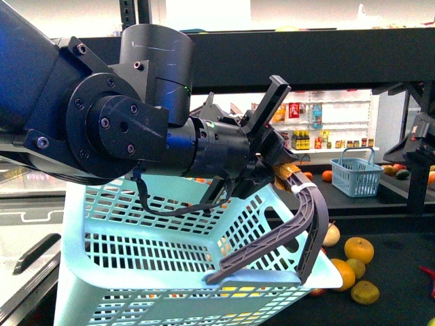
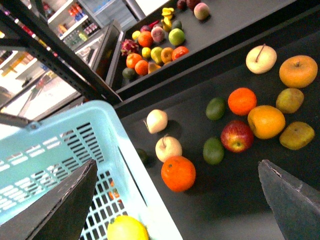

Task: Pick lemon from shelf

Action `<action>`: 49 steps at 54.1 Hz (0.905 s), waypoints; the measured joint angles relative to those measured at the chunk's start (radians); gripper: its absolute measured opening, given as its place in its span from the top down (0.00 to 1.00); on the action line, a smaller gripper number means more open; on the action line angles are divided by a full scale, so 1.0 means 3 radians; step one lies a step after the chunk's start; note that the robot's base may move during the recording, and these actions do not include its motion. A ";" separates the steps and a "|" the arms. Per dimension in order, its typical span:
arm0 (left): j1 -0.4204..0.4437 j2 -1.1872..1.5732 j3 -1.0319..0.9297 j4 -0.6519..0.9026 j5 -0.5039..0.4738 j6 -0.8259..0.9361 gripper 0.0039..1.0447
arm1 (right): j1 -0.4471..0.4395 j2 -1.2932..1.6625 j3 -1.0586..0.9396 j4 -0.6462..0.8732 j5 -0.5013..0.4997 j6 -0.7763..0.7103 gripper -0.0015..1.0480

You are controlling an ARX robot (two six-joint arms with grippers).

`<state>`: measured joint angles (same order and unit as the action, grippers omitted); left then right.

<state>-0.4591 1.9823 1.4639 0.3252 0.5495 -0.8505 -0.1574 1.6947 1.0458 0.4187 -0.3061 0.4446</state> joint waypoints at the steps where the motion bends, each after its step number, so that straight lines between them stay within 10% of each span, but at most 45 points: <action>1: 0.0000 0.0000 0.0000 0.0000 0.0000 0.0000 0.89 | -0.0013 -0.0019 -0.0043 -0.0013 -0.0019 -0.0046 0.07; 22: 0.0000 0.0000 0.0000 0.0000 0.0000 0.0001 0.89 | 0.0088 0.0591 -0.0425 -0.0301 -0.0083 -0.0413 0.07; 49: 0.0009 0.0005 0.0000 -0.0001 -0.0022 0.0028 0.89 | 0.0870 0.2200 0.0951 -0.1041 0.0988 0.0169 0.07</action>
<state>-0.4564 1.9839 1.4639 0.3248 0.5430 -0.8421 0.1036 2.3547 1.3312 0.1062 -0.0097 0.4953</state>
